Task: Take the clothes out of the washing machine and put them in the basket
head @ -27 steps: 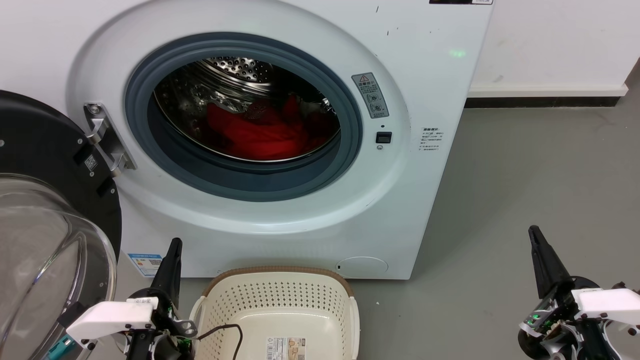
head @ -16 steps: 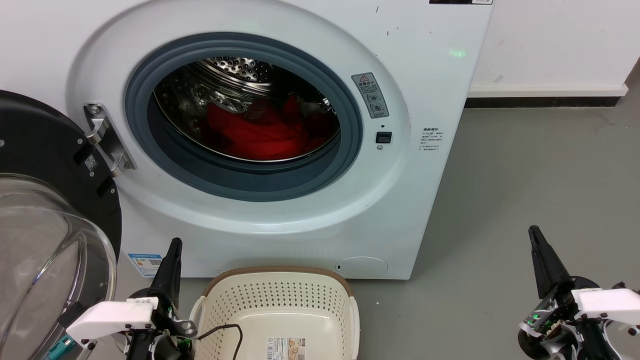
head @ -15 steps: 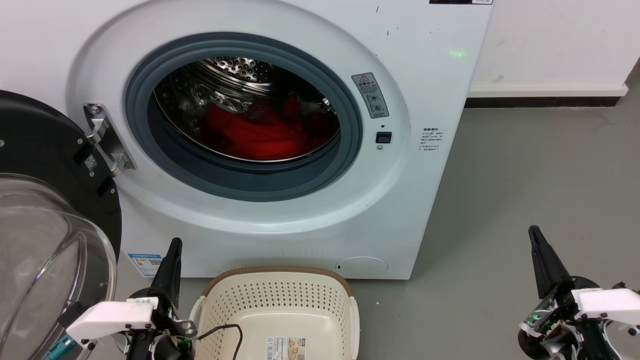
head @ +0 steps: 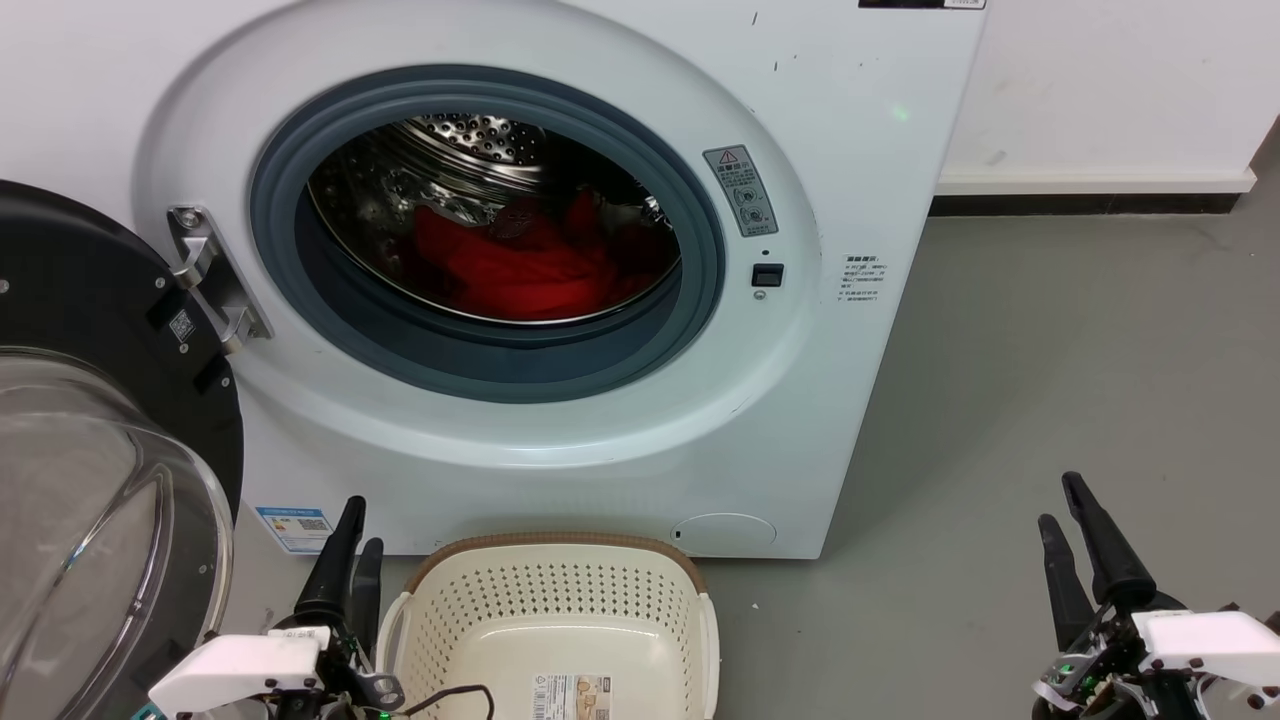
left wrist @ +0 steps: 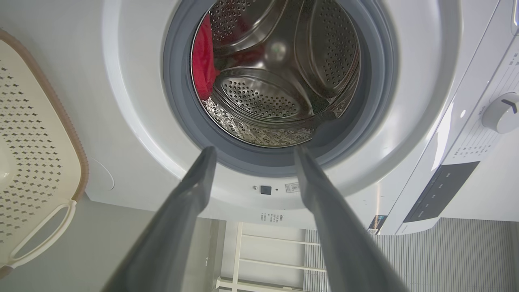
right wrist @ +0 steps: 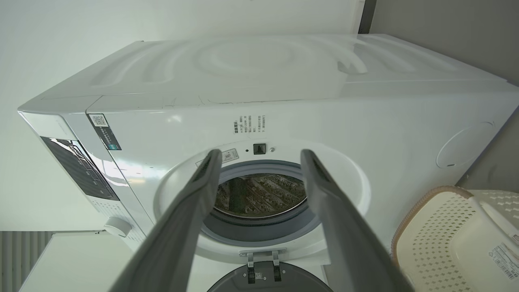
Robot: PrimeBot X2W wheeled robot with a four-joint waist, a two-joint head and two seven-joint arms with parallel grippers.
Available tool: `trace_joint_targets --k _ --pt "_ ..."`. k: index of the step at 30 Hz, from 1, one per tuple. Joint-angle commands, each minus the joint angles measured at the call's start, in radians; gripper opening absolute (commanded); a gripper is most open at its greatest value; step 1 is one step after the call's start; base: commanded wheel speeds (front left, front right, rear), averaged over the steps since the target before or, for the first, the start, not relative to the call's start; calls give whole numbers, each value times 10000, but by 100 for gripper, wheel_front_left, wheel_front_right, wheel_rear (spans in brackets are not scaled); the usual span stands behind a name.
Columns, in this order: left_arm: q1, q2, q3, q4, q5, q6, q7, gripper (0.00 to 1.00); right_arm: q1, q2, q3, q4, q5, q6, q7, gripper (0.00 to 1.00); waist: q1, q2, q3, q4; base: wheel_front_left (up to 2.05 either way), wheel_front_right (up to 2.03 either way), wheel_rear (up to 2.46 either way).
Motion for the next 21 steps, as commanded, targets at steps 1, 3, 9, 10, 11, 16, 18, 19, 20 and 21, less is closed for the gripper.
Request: trace_joint_targets --k 1,3,9,10,11,16,18,19,20,21 --pt "-217 21 -132 -242 50 -2 -134 100 -147 -9 74 -279 -40 0 -121 100 0 -1 2 -2 0 0 0" --pt "-223 22 -226 -302 104 -2 -239 100 -100 -10 133 -378 -87 0 -227 100 0 -1 2 -4 0 0 0" --pt "-254 26 -315 -567 641 -2 -531 100 33 -21 248 -598 -581 0 -524 100 0 -1 -2 -9 0 0 0" --pt "-260 26 -318 -622 791 -2 -579 100 45 -21 261 -640 -713 0 -573 100 0 -1 -3 -11 0 0 0" --pt "-266 27 -324 -682 949 -2 -625 100 57 -20 274 -689 -848 0 -618 100 0 -1 -5 -14 0 0 0" --pt "-281 29 -402 -1002 1945 -2 -850 100 146 -15 194 -943 -1937 0 -844 100 0 -1 -19 -22 0 0 0" --pt "-276 30 -446 -1125 2408 -2 -935 100 189 -13 150 -1074 -2434 0 -930 100 0 -1 -25 -22 0 0 0" --pt "-273 31 -474 -1181 2654 -2 -977 100 215 -13 142 -1147 -2718 0 -972 100 0 -1 -27 -22 0 0 0" --pt "-265 31 -498 -1237 2866 -2 -1020 100 243 -13 136 -1218 -2987 0 -1015 100 0 -1 -30 -24 0 0 0" --pt "-252 32 -514 -1286 3039 -2 -1061 100 271 -13 140 -1286 -3251 0 -1055 100 0 -1 -33 -26 0 0 0"
